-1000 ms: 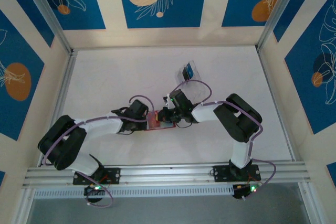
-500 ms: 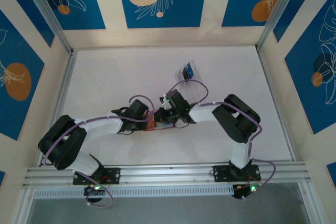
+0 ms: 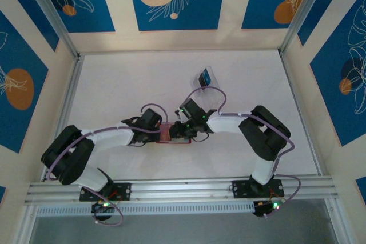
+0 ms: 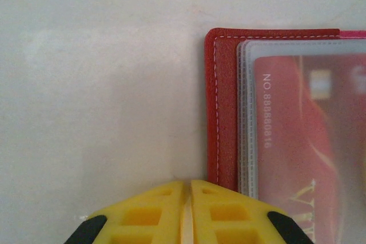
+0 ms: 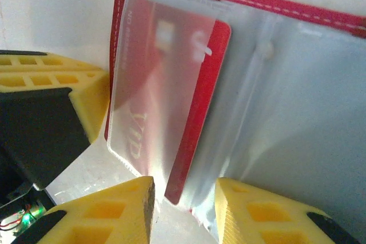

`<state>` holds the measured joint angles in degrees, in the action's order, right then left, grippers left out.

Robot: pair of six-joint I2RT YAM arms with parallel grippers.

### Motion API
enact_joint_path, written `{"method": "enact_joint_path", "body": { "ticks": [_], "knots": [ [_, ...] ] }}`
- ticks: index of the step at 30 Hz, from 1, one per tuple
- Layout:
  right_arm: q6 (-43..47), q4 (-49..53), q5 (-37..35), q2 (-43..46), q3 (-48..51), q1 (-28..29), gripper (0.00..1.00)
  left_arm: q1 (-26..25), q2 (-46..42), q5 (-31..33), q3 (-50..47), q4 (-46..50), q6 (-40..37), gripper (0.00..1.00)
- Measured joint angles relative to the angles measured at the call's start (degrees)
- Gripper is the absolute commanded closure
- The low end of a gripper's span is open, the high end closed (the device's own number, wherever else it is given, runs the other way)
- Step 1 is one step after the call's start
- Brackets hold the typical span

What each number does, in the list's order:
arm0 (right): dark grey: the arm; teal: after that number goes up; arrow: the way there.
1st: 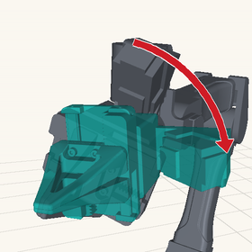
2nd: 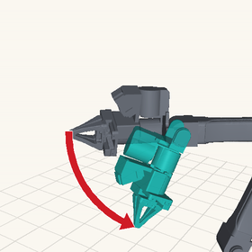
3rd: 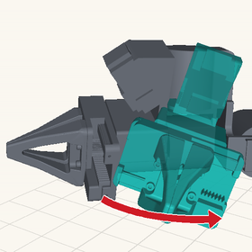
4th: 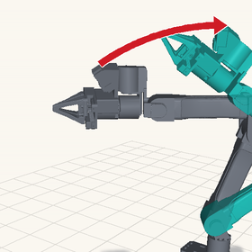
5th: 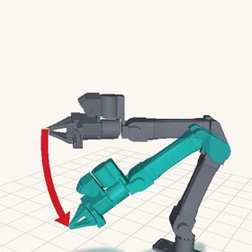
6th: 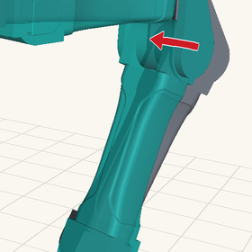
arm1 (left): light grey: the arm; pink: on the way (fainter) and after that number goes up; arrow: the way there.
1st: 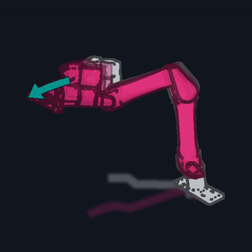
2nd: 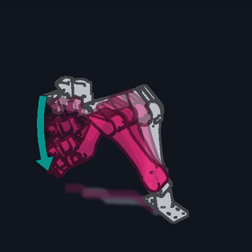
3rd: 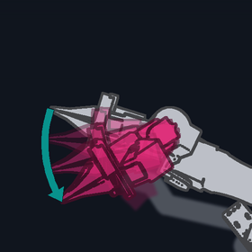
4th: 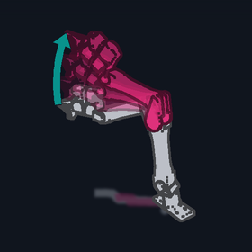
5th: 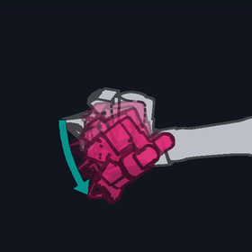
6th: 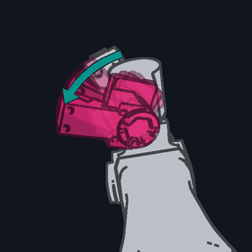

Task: Put the credit cards into the card holder
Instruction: Insert the credit card into the card slot.

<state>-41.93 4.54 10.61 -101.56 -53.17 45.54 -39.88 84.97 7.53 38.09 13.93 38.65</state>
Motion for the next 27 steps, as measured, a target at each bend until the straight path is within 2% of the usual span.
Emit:
{"method": "enact_joint_path", "body": {
  "ticks": [1, 5, 8, 18, 27],
  "knots": [
    [0.2, 0.7, -0.2, 0.3, -0.2, 0.0, 0.68, 0.0, 0.0, 0.0, 0.0, 0.0, 0.0, 0.89],
    [1.7, 4.2, -1.7, 0.7, -2.1, 0.0, 0.9, 0.0, 0.0, 0.0, 0.0, 0.0, 0.0, 0.89],
    [2.1, 6.5, -3.3, 0.4, -4.5, 0.0, 0.98, 0.0, 0.0, 0.0, 0.0, 0.0, 0.0, 0.89],
    [2.8, 10.9, -7.0, -4.5, -10.0, 0.6, 1.0, 0.0, -0.1, 0.0, -0.1, -0.1, 0.0, 0.9],
    [2.8, 12.0, -7.4, -7.2, -11.7, 1.7, 1.0, 0.0, -0.2, 0.0, -0.2, -0.2, 0.0, 0.89]
  ]
}}
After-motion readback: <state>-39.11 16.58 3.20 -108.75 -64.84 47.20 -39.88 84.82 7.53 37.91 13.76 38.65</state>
